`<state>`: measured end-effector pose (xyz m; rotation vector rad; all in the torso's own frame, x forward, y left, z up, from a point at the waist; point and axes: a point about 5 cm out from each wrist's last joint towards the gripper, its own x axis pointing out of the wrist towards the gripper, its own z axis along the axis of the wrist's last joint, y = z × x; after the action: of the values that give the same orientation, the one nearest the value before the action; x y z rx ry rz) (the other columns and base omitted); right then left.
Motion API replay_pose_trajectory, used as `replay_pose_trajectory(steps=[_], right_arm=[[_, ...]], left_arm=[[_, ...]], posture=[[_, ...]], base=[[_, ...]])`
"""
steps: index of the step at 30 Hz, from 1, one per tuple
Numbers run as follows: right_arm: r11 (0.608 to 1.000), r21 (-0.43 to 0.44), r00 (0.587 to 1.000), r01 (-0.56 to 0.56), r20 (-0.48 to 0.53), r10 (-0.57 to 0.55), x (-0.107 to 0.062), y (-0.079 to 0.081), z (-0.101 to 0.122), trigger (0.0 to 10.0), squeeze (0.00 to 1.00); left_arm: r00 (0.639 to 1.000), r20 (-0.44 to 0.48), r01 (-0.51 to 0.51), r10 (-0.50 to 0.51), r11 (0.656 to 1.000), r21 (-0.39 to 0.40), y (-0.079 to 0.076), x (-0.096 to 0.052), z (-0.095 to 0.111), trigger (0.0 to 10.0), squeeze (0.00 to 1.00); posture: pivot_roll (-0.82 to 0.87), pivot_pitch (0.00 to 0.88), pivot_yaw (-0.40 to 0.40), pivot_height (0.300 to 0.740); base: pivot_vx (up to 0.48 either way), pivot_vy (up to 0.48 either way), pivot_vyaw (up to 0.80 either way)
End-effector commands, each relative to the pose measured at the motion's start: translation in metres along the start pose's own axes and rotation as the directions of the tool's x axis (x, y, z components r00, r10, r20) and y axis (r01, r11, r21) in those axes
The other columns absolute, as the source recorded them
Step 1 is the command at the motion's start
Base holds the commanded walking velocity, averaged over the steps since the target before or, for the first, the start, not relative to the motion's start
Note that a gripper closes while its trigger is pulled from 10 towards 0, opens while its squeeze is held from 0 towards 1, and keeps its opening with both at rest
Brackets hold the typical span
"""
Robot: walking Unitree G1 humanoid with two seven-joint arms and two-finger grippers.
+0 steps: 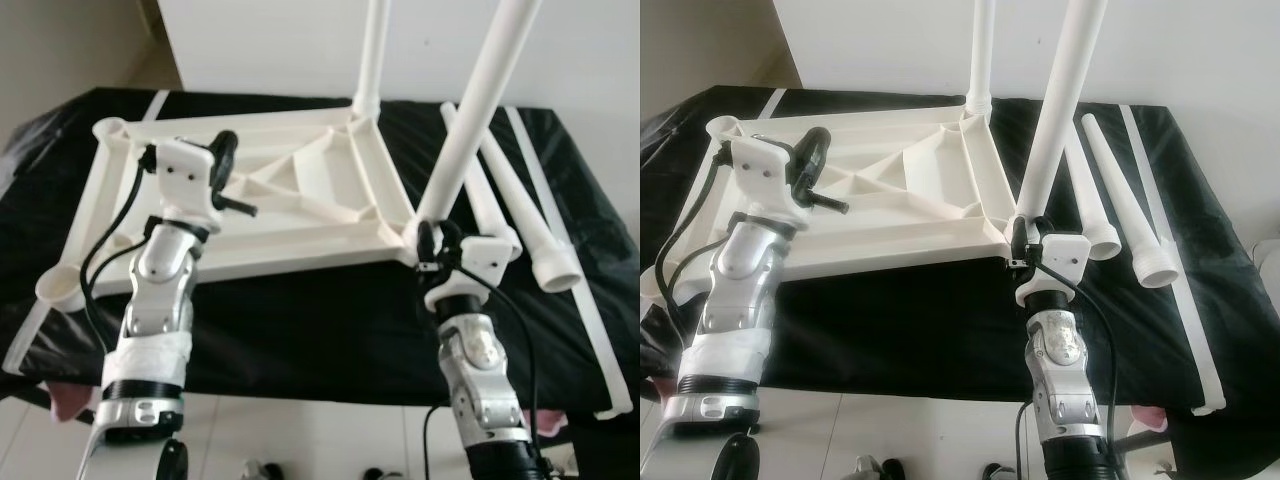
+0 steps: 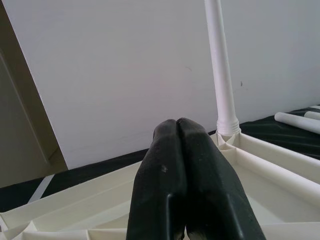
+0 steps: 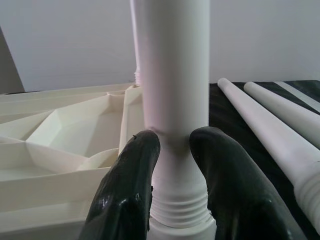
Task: Building children table
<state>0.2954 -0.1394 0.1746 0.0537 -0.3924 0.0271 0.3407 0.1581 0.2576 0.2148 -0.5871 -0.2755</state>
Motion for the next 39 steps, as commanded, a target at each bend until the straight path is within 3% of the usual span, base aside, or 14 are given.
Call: replay_pose_trajectory(steps=[1, 39], right_arm=[[1.000, -0.001, 1.000, 0.008, -0.004, -0.008, -0.0031, -0.0015, -0.0004, 10.0, 0.00], [1.000, 0.006, 1.000, 0.003, -0.002, -0.003, -0.0016, 0.0002, -0.0003, 10.0, 0.00]], left_arm=[[0.998, -0.014, -0.057, 0.057, 0.998, -0.007, 0.0006, -0.0001, -0.0024, 10.0, 0.00], [0.998, -0.013, -0.058, 0.058, 0.998, -0.001, 0.0023, 0.0005, -0.0015, 10.0, 0.00]], posture=[[-0.11, 0.177, 0.026, 0.740], [-0.10, 0.175, 0.026, 0.740]], base=[[0.000, 0.000, 0.00], [0.000, 0.000, 0.00]])
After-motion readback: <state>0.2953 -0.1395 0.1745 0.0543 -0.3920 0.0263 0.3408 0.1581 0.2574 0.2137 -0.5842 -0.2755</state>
